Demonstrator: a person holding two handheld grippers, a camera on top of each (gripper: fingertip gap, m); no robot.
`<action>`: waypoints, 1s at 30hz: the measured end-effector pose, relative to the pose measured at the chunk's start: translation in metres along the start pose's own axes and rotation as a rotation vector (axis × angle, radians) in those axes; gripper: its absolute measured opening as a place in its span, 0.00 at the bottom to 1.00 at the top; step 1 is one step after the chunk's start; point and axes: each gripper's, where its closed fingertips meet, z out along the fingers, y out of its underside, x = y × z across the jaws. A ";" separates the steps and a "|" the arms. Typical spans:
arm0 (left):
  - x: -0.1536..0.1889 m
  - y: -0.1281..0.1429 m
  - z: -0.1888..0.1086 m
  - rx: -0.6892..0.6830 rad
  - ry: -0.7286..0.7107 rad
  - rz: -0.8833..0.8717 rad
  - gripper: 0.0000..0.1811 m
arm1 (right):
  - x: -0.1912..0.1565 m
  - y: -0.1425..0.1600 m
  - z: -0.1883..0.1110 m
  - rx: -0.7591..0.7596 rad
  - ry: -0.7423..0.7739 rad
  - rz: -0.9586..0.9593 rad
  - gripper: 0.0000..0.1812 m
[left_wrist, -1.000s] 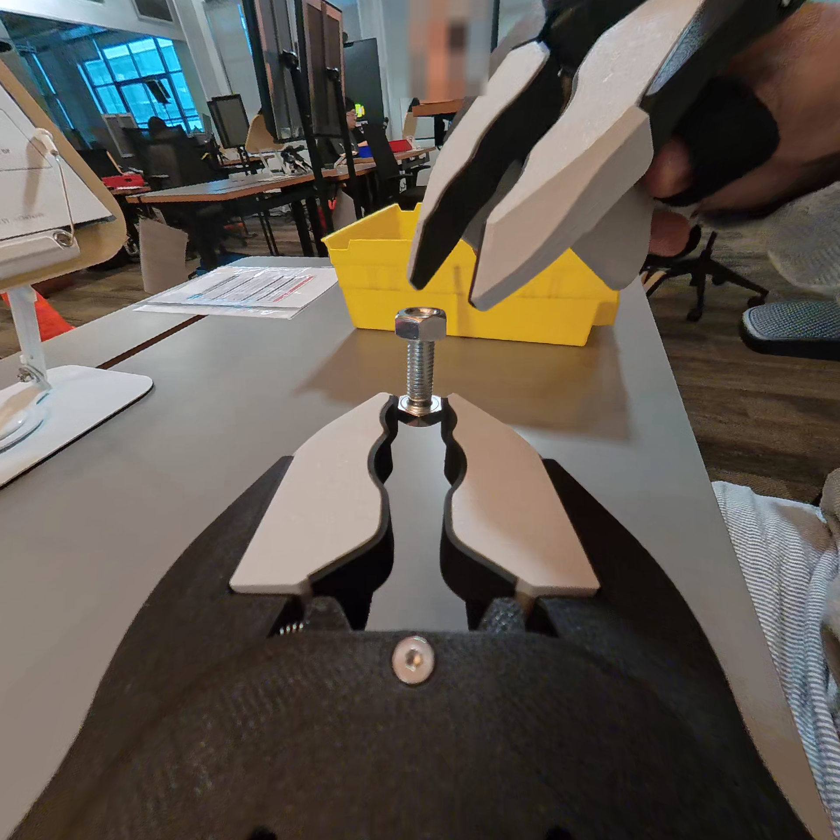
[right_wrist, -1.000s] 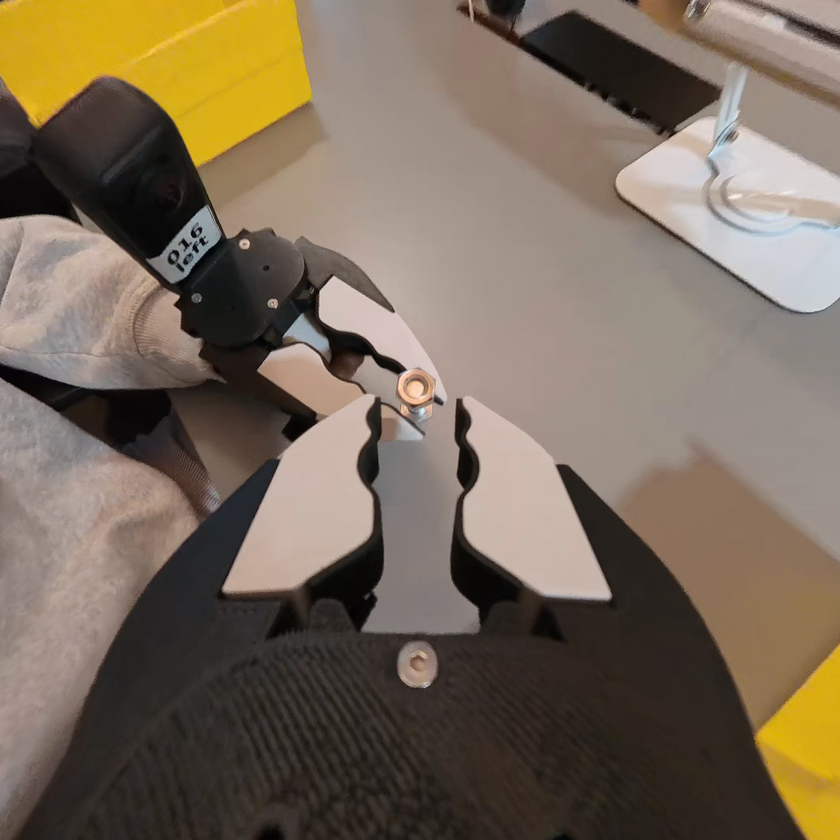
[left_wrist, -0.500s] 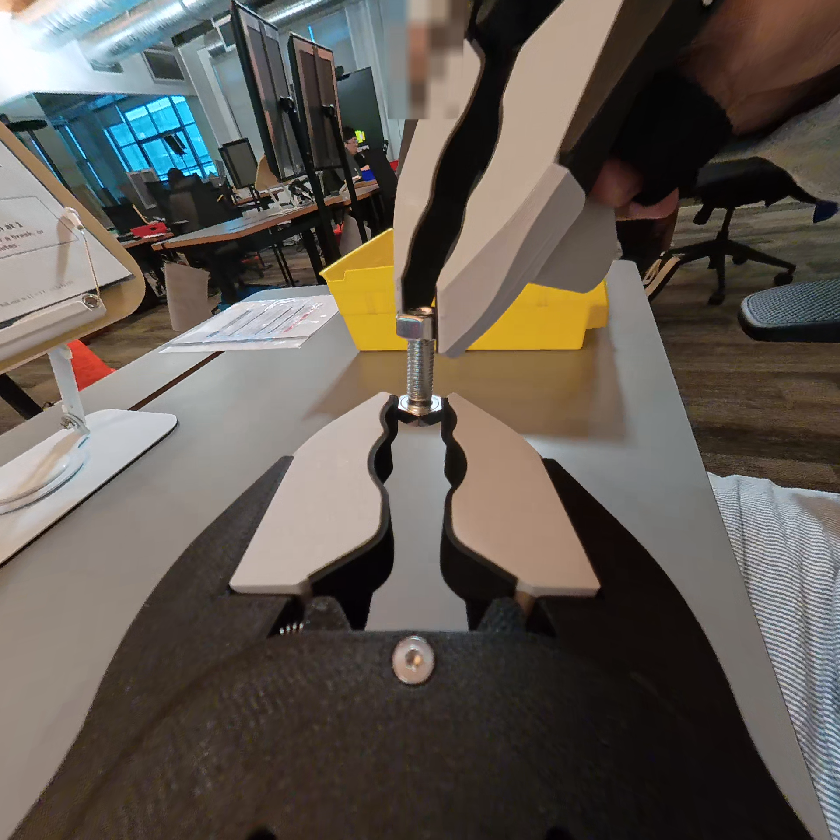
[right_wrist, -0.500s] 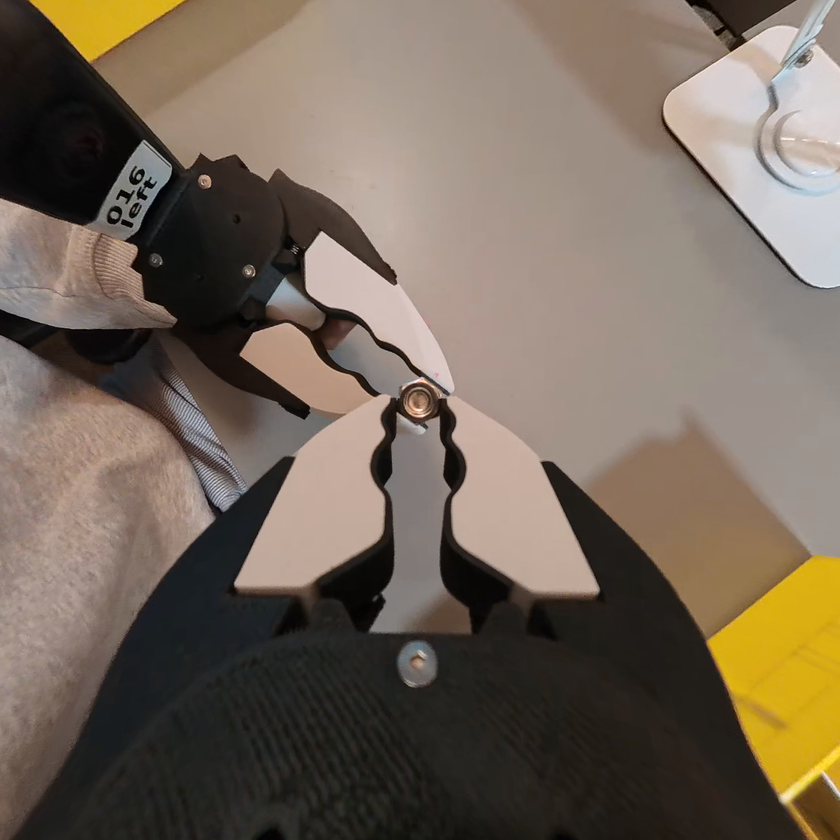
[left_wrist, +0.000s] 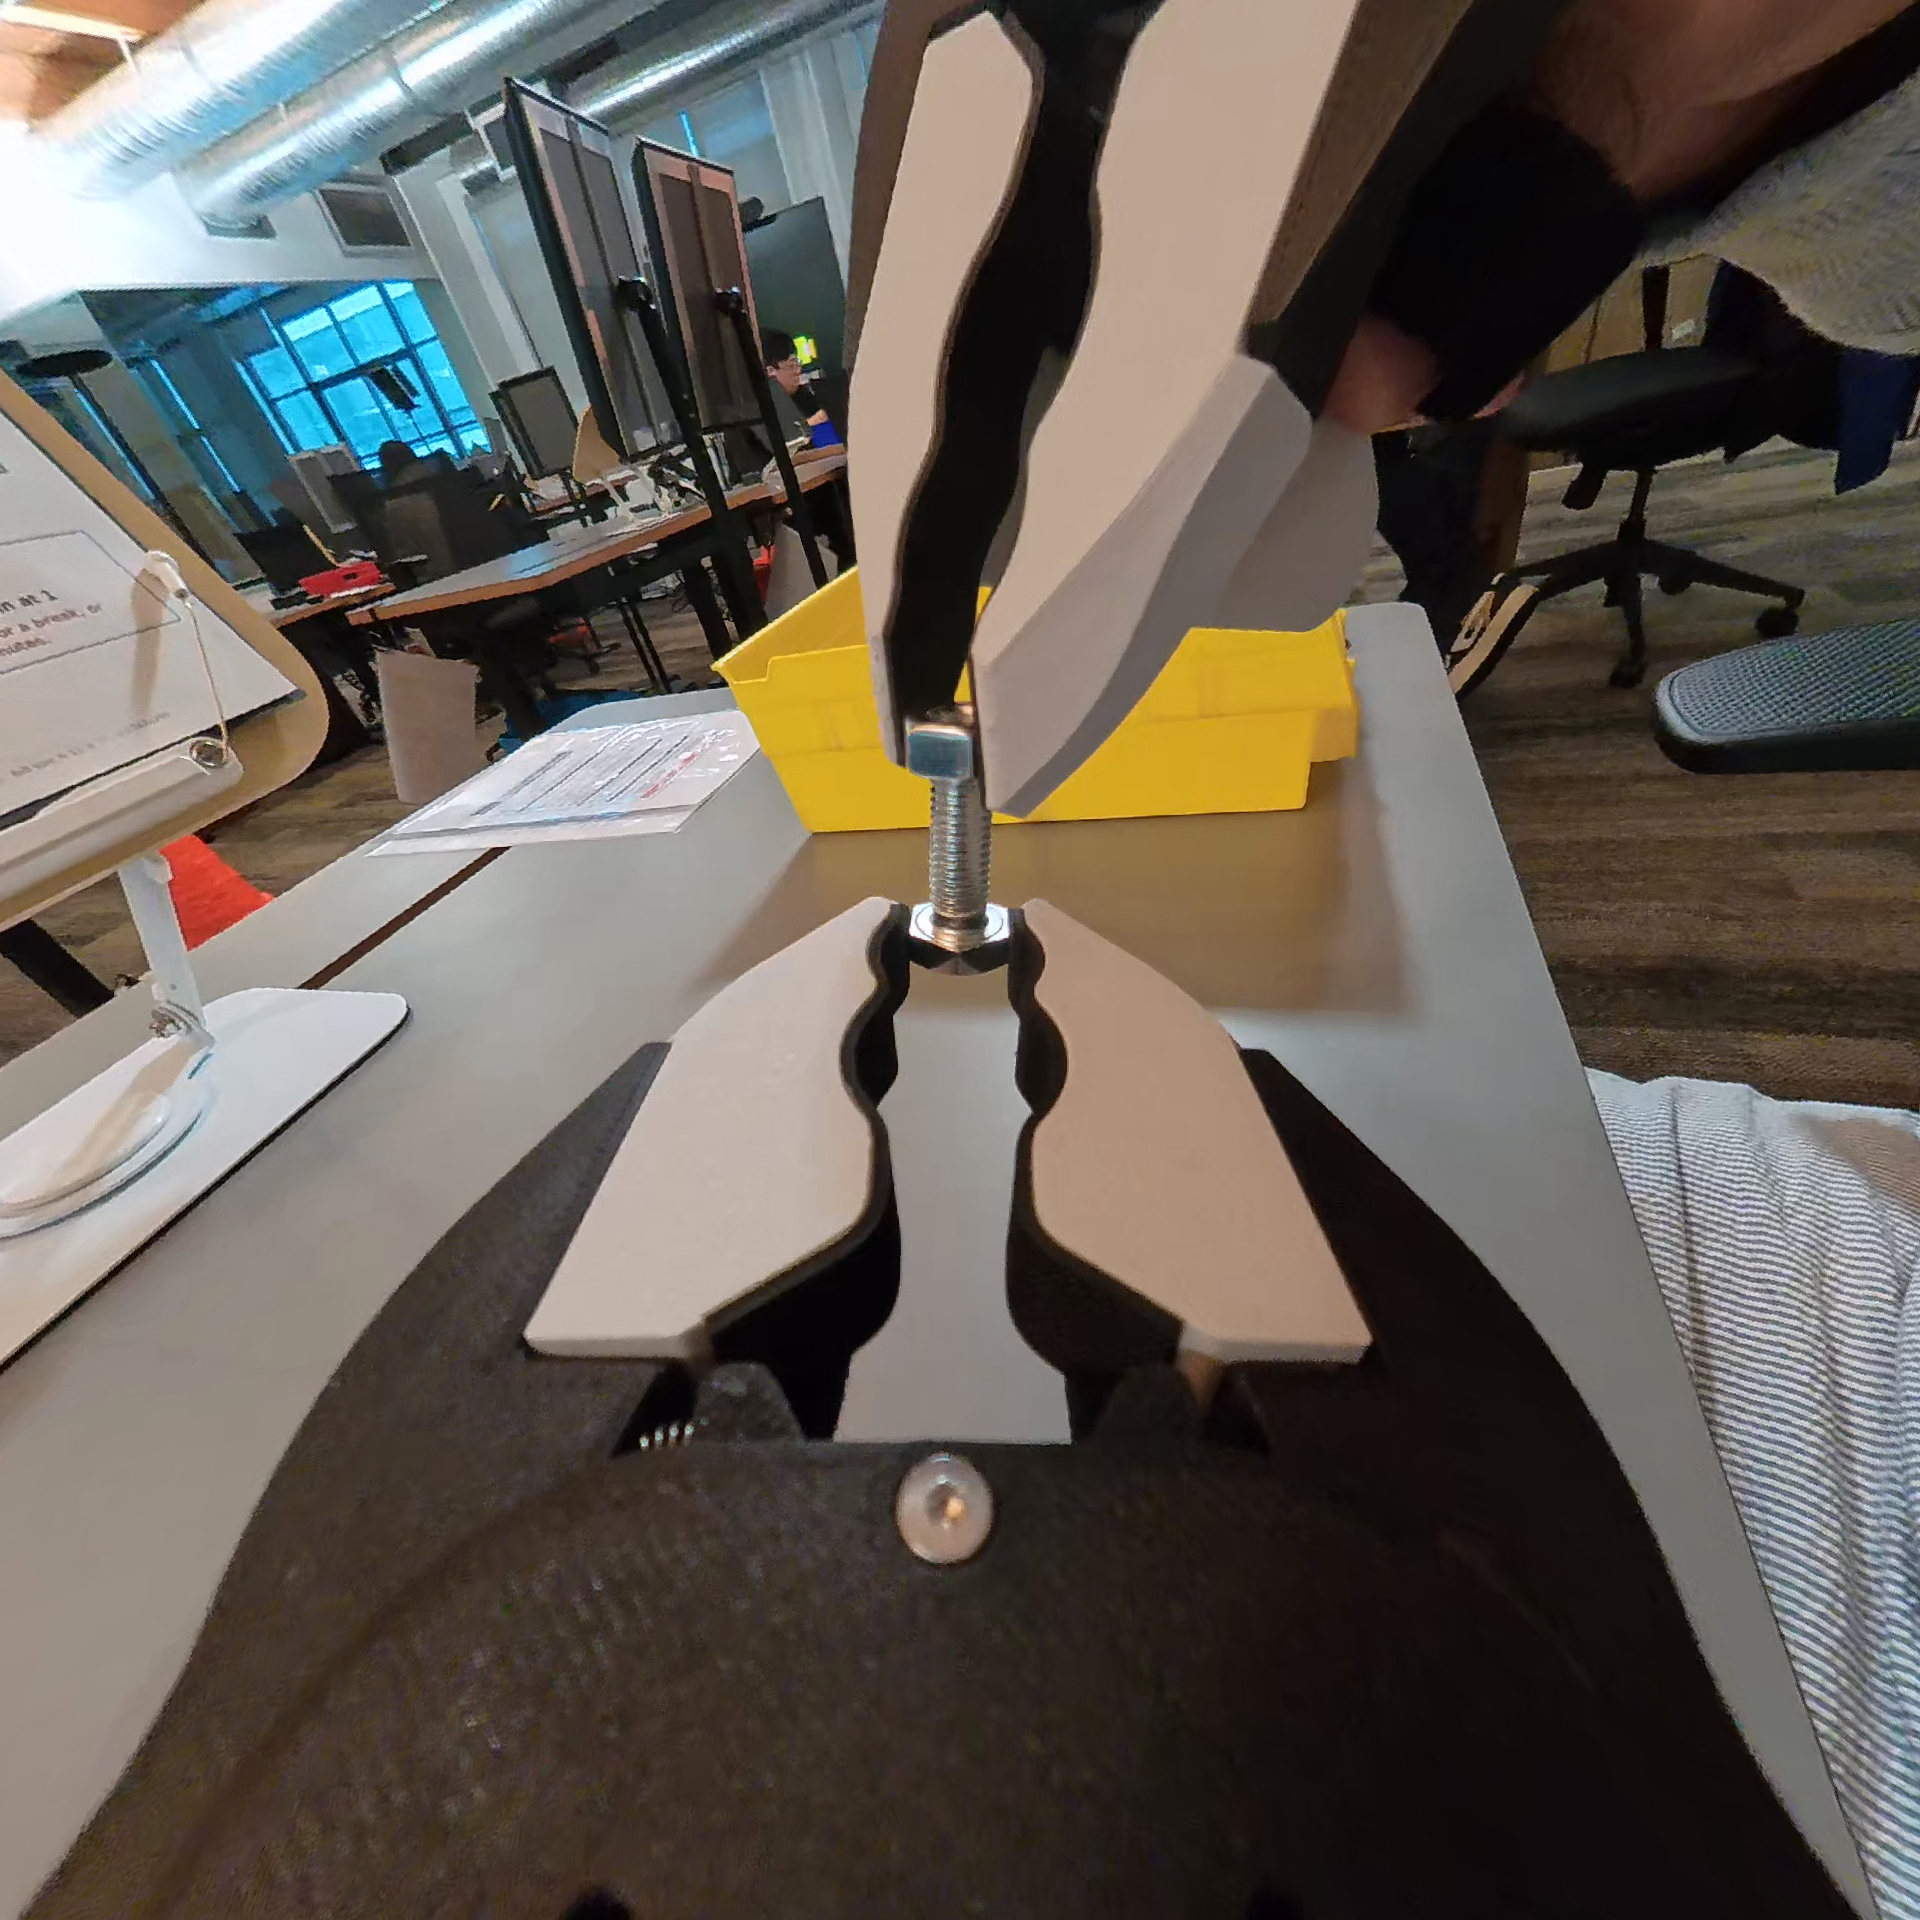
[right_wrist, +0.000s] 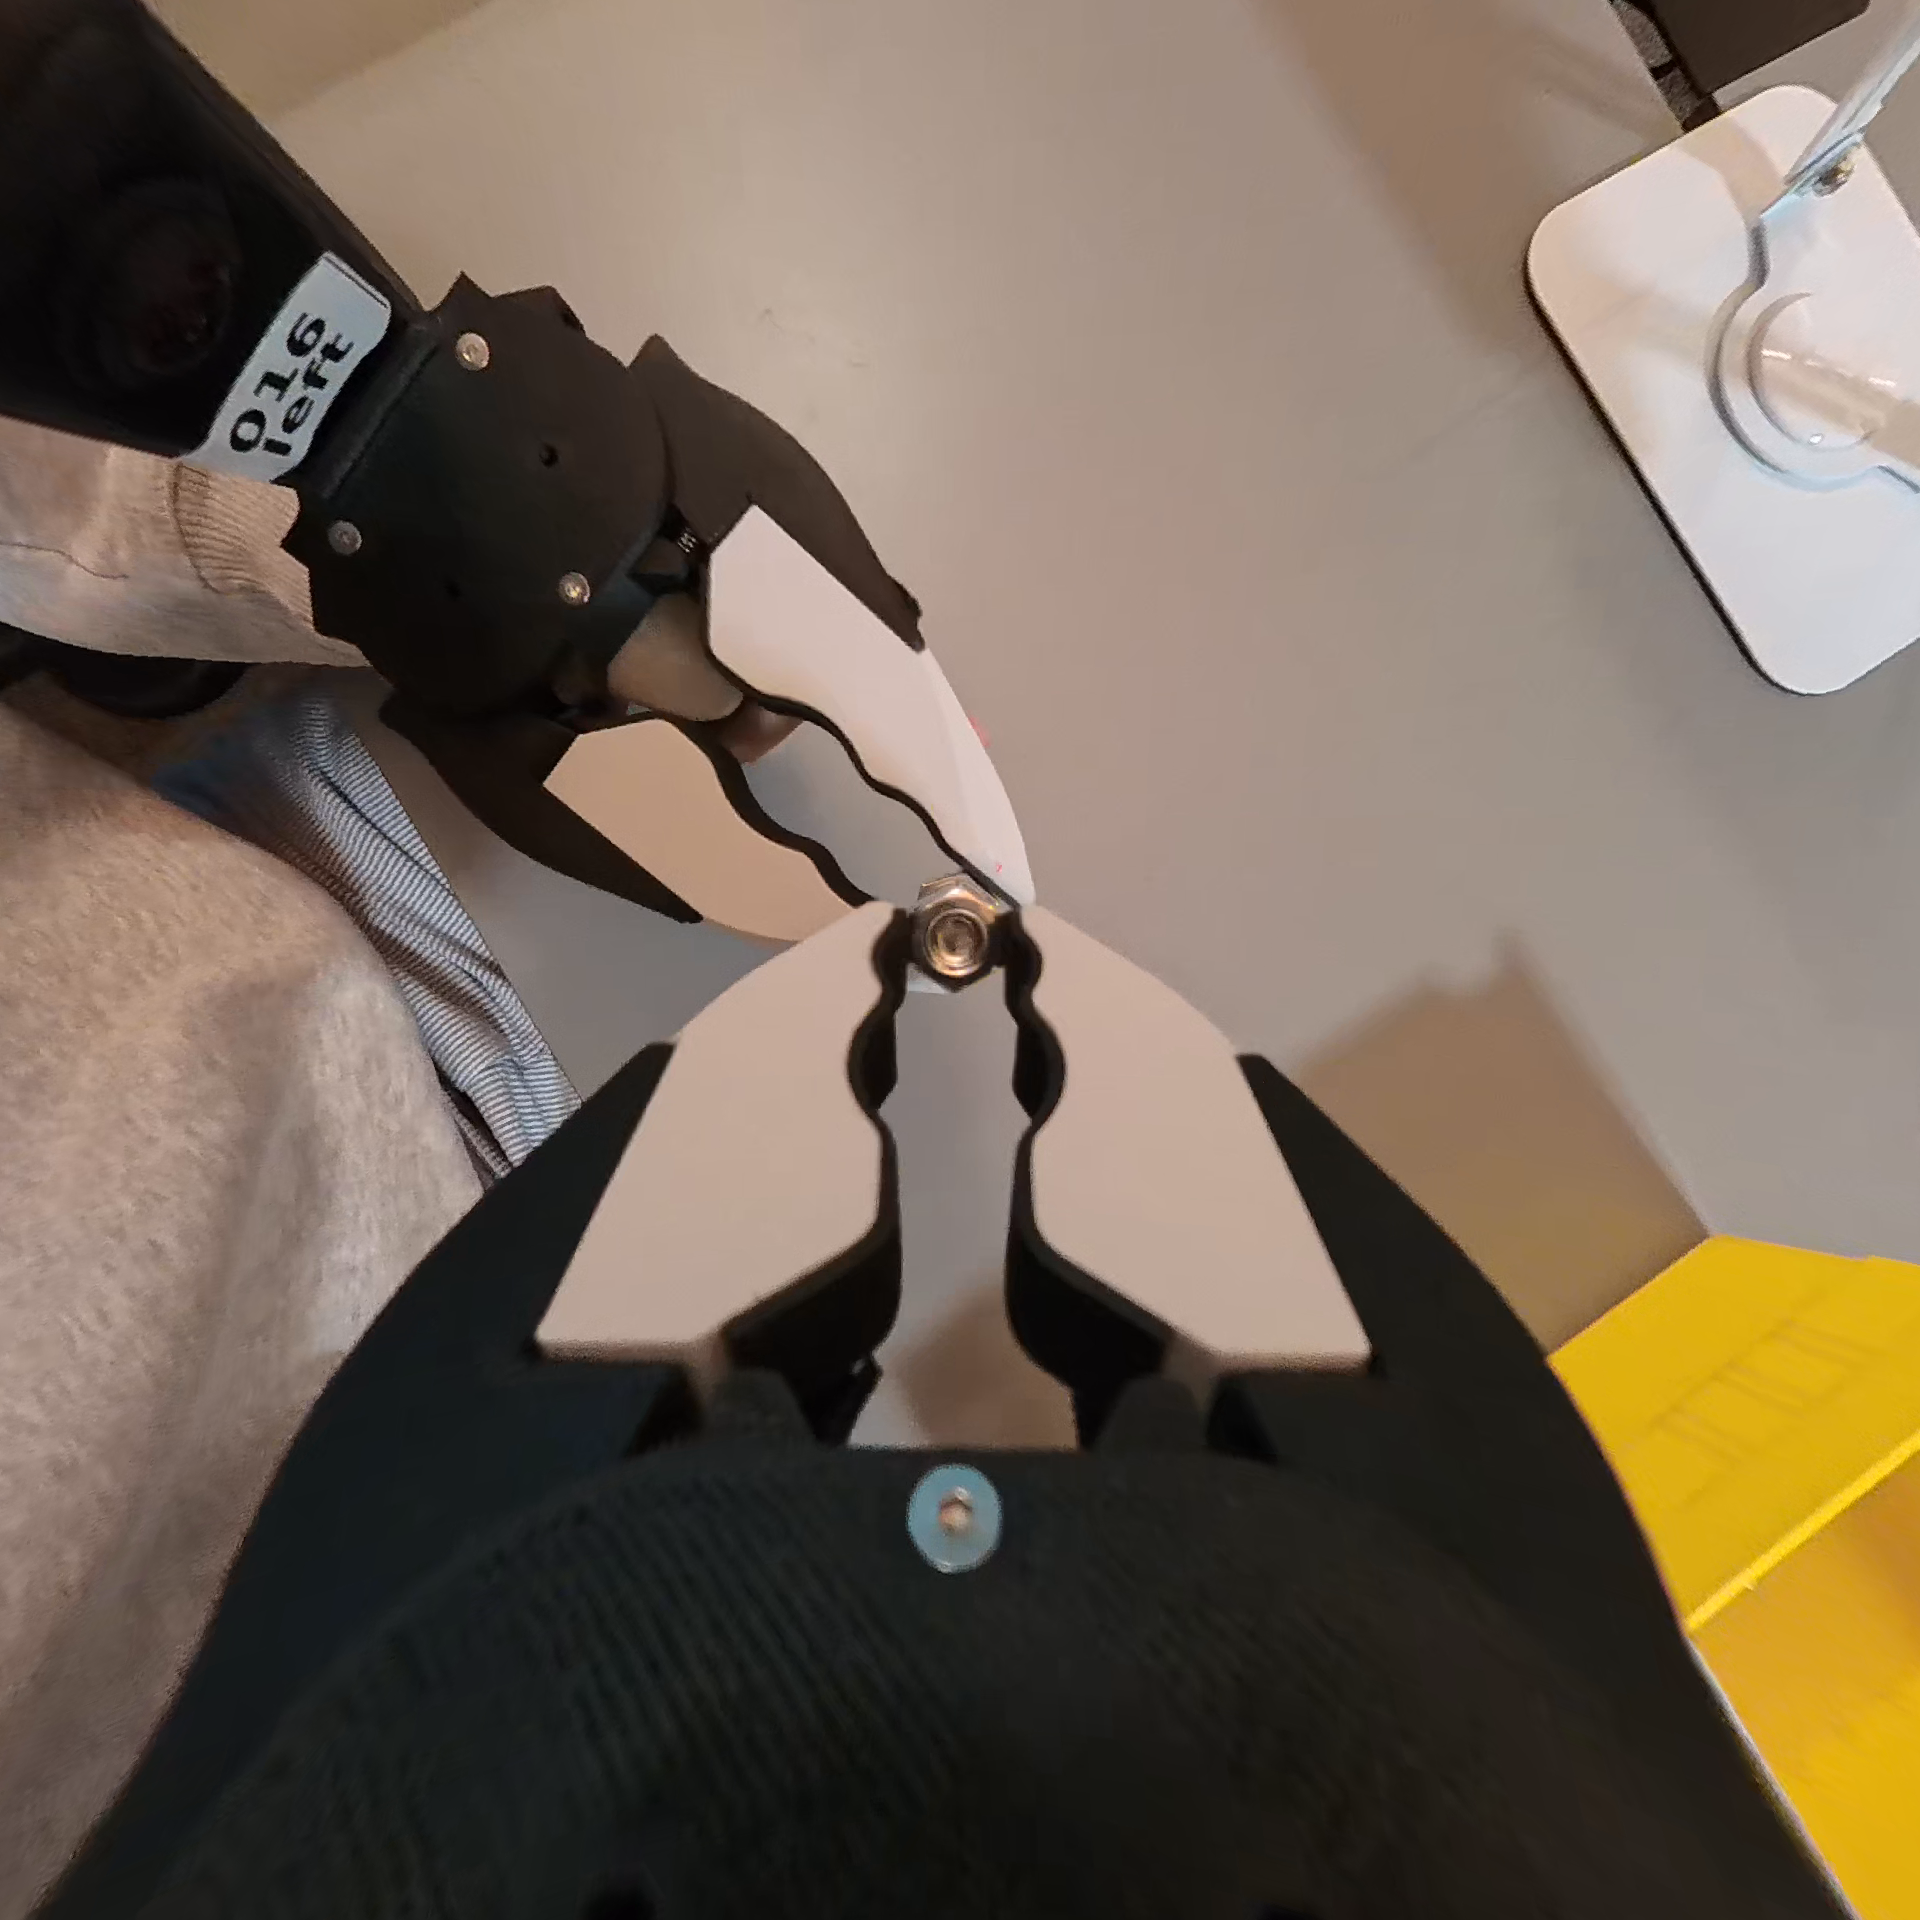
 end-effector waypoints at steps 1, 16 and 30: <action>0.000 0.000 0.000 -0.002 0.001 0.001 0.10 | 0.000 0.001 0.000 -0.010 0.008 -0.007 0.10; 0.021 -0.013 -0.004 0.066 0.143 -0.078 0.10 | -0.022 0.004 -0.015 -0.071 -0.070 -0.646 0.10; 0.046 -0.027 -0.017 0.163 0.448 -0.279 0.10 | -0.042 0.013 -0.031 -0.042 -0.309 -1.101 0.10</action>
